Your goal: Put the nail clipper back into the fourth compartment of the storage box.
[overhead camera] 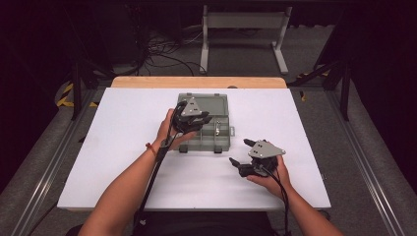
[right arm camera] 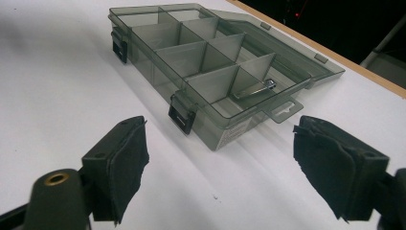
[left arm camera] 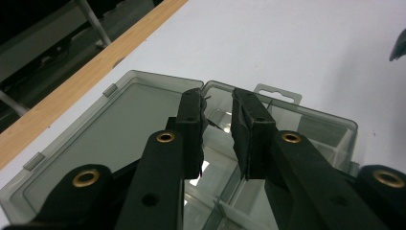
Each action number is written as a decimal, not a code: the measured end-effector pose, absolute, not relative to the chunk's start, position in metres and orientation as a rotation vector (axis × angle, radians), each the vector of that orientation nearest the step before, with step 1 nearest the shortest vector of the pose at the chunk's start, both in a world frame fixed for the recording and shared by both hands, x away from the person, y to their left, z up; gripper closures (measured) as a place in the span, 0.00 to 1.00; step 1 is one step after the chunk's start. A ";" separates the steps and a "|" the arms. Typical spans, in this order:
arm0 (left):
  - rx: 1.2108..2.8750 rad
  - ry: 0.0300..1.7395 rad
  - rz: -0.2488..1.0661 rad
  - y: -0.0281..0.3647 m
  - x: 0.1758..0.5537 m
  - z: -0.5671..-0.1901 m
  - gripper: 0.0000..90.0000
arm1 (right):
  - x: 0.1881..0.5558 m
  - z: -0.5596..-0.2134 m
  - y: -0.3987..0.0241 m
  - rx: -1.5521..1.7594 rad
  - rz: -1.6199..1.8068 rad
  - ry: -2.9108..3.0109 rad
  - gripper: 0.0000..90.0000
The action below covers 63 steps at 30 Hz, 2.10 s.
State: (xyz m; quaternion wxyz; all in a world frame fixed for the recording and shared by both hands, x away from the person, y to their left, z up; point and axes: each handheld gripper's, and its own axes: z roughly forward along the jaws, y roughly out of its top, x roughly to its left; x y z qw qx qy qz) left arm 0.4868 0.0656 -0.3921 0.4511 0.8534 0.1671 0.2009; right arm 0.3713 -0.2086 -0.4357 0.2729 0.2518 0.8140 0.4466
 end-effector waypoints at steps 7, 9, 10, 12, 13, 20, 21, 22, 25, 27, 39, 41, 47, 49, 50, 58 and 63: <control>2.101 0.375 0.539 0.084 0.472 -0.388 0.83 | 0.371 -0.435 -0.209 0.683 1.204 2.188 0.21; 2.100 0.373 0.555 0.090 0.468 -0.388 0.82 | 0.372 -0.435 -0.209 0.682 1.203 2.189 0.21; 2.093 0.369 0.553 0.095 0.465 -0.387 0.82 | 0.372 -0.435 -0.209 0.685 1.203 2.189 0.21; 2.087 0.371 0.557 0.099 0.462 -0.387 0.82 | 0.372 -0.436 -0.209 0.687 1.205 2.189 0.21; 2.090 0.366 0.555 0.101 0.459 -0.387 0.81 | 0.373 -0.436 -0.209 0.687 1.206 2.188 0.21; 2.081 0.342 0.570 0.118 0.441 -0.388 0.80 | 0.374 -0.436 -0.209 0.693 1.204 2.190 0.21; 2.078 0.346 0.570 0.119 0.439 -0.388 0.79 | 0.374 -0.436 -0.209 0.694 1.205 2.189 0.21; 2.080 0.340 0.566 0.122 0.437 -0.388 0.76 | 0.374 -0.436 -0.209 0.694 1.206 2.188 0.22; 2.071 0.338 0.568 0.128 0.429 -0.391 0.76 | 0.374 -0.436 -0.209 0.696 1.204 2.189 0.22; 2.072 0.322 0.569 0.132 0.424 -0.394 0.73 | 0.375 -0.436 -0.210 0.701 1.204 2.188 0.22; 2.048 0.343 0.600 0.161 0.401 -0.411 0.55 | 0.377 -0.435 -0.213 0.726 1.207 2.161 0.22; 2.051 0.362 0.604 0.164 0.400 -0.416 0.51 | 0.377 -0.435 -0.213 0.729 1.208 2.160 0.22; 2.092 0.411 0.612 0.175 0.394 -0.429 0.33 | 0.379 -0.436 -0.212 0.733 1.199 2.164 0.22; 2.093 0.426 0.597 0.179 0.392 -0.433 0.24 | 0.379 -0.436 -0.212 0.733 1.197 2.165 0.22; 2.093 0.434 0.594 0.182 0.391 -0.435 0.24 | 0.380 -0.436 -0.212 0.736 1.198 2.166 0.22; 2.074 0.481 0.548 0.196 0.389 -0.451 0.08 | 0.382 -0.438 -0.210 0.738 1.184 2.178 0.23; 2.072 0.488 0.519 0.202 0.390 -0.456 0.05 | 0.384 -0.438 -0.210 0.739 1.174 2.180 0.26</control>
